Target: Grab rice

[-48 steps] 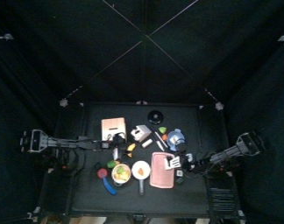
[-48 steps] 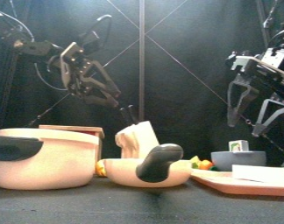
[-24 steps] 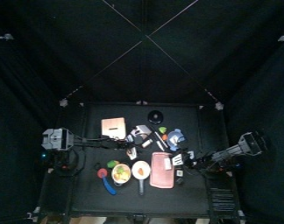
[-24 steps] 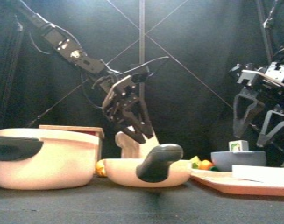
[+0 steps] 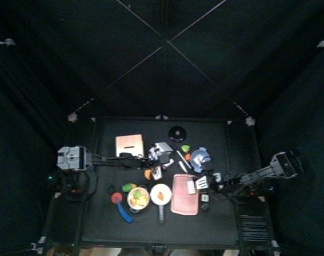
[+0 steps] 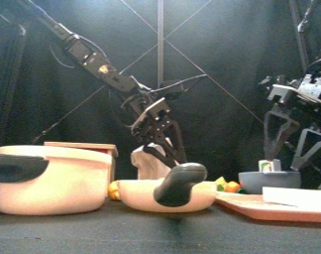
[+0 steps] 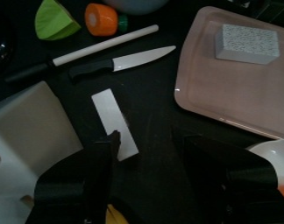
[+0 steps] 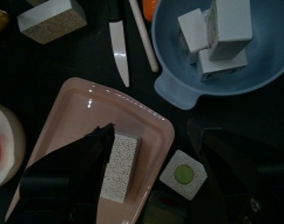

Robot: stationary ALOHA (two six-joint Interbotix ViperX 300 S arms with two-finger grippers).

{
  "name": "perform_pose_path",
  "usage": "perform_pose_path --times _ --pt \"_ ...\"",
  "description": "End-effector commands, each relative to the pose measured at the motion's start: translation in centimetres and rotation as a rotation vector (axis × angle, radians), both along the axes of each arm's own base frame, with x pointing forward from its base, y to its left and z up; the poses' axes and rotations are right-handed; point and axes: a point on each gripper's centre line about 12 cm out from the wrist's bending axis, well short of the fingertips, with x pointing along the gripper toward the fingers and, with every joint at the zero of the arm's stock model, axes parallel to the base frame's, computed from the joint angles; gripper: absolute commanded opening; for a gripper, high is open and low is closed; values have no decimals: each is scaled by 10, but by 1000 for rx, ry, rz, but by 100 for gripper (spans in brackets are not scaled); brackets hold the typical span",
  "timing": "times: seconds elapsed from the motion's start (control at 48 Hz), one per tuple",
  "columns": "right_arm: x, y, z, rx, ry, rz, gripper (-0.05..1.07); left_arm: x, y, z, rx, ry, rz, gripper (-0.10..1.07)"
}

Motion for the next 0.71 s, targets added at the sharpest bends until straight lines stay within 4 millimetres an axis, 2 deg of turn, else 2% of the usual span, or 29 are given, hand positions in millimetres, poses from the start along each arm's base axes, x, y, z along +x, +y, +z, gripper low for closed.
perform_pose_path --times 0.0,0.688 --pt "3 1 4 8 -19 8 98 7 7 9 10 -19 11 88" --pt "4 2 -2 8 0 8 98 9 10 -9 15 26 6 86"
